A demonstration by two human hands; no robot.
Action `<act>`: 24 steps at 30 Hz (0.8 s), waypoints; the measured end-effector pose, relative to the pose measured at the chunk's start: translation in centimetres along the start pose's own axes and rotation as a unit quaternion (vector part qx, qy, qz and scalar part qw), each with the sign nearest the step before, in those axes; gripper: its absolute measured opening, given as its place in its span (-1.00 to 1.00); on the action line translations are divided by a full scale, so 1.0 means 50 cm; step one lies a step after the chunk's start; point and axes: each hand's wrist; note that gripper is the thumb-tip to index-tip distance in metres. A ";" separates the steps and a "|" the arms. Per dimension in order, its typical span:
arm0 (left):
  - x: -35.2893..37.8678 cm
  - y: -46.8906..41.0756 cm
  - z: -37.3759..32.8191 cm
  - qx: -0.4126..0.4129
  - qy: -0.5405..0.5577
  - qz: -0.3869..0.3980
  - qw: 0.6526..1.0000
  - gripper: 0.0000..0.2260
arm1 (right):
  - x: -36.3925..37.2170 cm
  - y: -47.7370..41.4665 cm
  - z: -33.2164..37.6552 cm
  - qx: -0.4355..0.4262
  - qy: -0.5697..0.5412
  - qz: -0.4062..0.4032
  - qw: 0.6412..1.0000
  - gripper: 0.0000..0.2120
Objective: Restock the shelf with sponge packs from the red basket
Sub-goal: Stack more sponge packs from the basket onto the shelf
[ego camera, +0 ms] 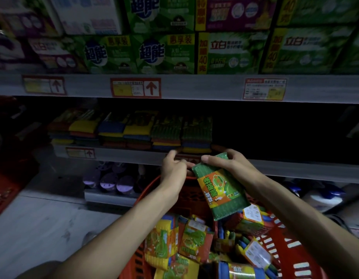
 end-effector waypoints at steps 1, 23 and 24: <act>0.000 0.001 -0.001 0.002 0.003 0.000 1.000 -0.57 | -0.001 0.000 0.001 -0.001 0.000 0.000 1.000 -0.66; -0.045 0.064 -0.043 0.019 -0.005 0.040 0.999 -0.70 | -0.027 0.053 0.005 -0.040 0.016 -0.049 0.998 -0.18; -0.048 0.077 -0.049 0.020 -0.007 0.058 0.998 -0.72 | -0.033 0.059 0.005 -0.048 0.020 -0.058 0.997 -0.18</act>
Point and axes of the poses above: each hand's wrist, its own y-axis away from the middle knuckle, its own x-axis out of the palm, z = x × y, and after that the axes turned 15 degrees about y, right-handed
